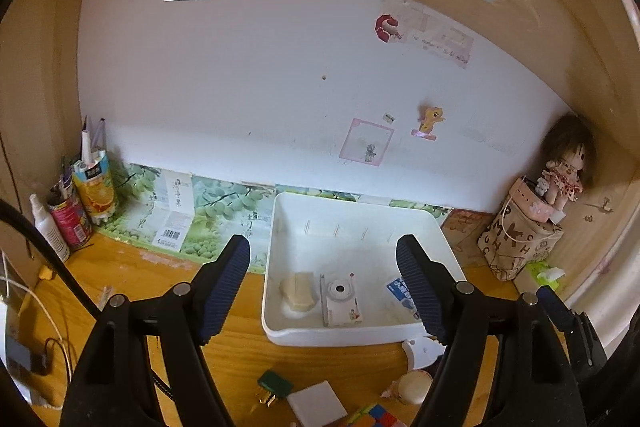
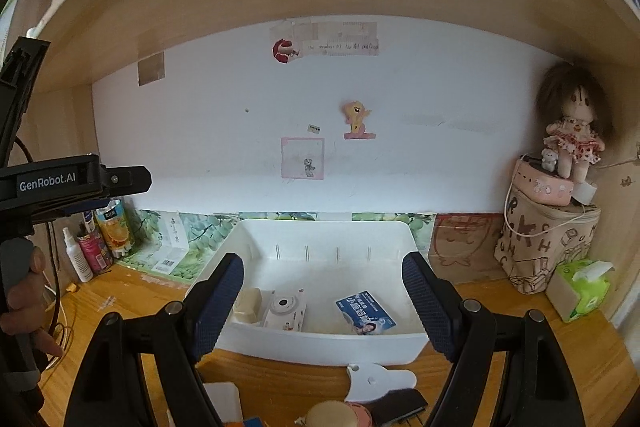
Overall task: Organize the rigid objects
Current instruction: 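Withdraw both tools from the bin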
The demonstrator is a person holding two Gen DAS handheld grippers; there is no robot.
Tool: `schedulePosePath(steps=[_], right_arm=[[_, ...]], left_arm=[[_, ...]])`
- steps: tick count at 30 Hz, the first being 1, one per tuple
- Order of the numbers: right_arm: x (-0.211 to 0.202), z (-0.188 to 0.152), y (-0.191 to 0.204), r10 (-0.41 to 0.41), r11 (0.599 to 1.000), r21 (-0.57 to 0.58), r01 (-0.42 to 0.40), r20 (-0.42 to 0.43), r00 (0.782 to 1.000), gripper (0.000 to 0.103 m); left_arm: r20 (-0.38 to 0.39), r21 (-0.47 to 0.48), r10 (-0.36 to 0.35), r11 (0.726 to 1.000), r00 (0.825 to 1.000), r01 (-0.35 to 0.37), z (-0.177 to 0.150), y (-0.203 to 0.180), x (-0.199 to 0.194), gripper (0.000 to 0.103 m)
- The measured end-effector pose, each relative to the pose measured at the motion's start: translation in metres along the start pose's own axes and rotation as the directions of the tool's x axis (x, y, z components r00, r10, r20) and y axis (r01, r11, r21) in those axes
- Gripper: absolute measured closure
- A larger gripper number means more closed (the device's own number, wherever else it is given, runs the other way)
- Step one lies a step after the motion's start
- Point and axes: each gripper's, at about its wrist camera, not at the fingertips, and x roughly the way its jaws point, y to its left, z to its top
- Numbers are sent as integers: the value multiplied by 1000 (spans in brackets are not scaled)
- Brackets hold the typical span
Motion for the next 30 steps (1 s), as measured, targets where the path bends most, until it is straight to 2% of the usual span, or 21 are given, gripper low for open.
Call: schedulePosePath(steps=[9, 17, 30], right_arm=[[-24, -2, -11, 42, 999, -13, -43, -18, 999, 21], [-34, -5, -25, 88, 996, 8, -88, -57, 994, 21], [-23, -11, -44, 190, 981, 62, -181, -187, 964, 21]], left_arm=[[-26, -29, 84, 996, 996, -85, -21, -5, -21, 24], [-81, -29, 160, 986, 984, -162, -45, -8, -29, 24], [-177, -120, 244, 956, 953, -267, -81, 0, -31, 24]])
